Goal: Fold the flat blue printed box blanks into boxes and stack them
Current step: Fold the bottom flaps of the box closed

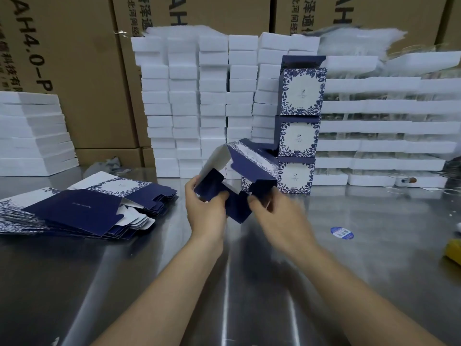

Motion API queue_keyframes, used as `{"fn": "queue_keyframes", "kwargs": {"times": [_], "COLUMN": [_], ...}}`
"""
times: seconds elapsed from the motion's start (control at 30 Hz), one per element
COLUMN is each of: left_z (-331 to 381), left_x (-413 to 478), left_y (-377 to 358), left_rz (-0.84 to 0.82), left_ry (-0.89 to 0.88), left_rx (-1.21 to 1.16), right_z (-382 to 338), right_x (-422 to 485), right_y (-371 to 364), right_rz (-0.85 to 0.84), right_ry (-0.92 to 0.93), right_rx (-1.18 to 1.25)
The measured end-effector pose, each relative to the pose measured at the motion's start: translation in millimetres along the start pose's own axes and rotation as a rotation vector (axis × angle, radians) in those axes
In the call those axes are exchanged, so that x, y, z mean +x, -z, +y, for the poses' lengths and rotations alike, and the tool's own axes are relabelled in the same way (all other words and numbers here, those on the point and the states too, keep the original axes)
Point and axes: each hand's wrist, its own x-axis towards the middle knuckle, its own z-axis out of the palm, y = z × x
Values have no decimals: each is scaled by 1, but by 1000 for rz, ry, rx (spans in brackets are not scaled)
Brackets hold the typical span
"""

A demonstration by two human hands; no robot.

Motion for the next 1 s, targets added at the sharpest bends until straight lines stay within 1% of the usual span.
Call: {"fn": "queue_keyframes", "kwargs": {"times": [0.07,0.13,0.2,0.27,0.33,0.37,0.47,0.57,0.7,0.8,0.87,0.9,1.0], "left_z": [-1,1,3,5,4,4,3,4,4,5,7,8,12], "left_x": [-1,-2,-3,-3,-1,0,1,1,-4,-5,-7,-8,-14], "left_y": [-2,-5,-7,-7,-7,-7,-5,-5,-5,-3,-3,-3,-5], "left_rz": [-10,-80,-171,-218,-218,-213,-235,-316,-371,-367,-365,-369,-389], "left_ry": [28,78,143,207,240,243,224,227,232,215,226,226,228], "left_rx": [-69,-117,-114,-78,-36,-23,0,27,-9,-84,-127,-138,-172], "right_z": [2,3,3,1,0,0,1,-1,-3,-2,1,1,0], "right_x": [-4,-4,1,7,13,15,14,8,3,4,3,3,4], "right_y": [-8,-15,-14,-4,8,13,22,23,20,16,11,8,7], "right_rz": [-68,-92,-3,125,216,242,277,293,213,124,27,6,51], "right_ry": [-32,-106,-128,-138,-157,-156,-131,-44,116,249,266,269,275], "right_rx": [-48,80,292,473,580,589,495,346,175,63,45,40,107]}}
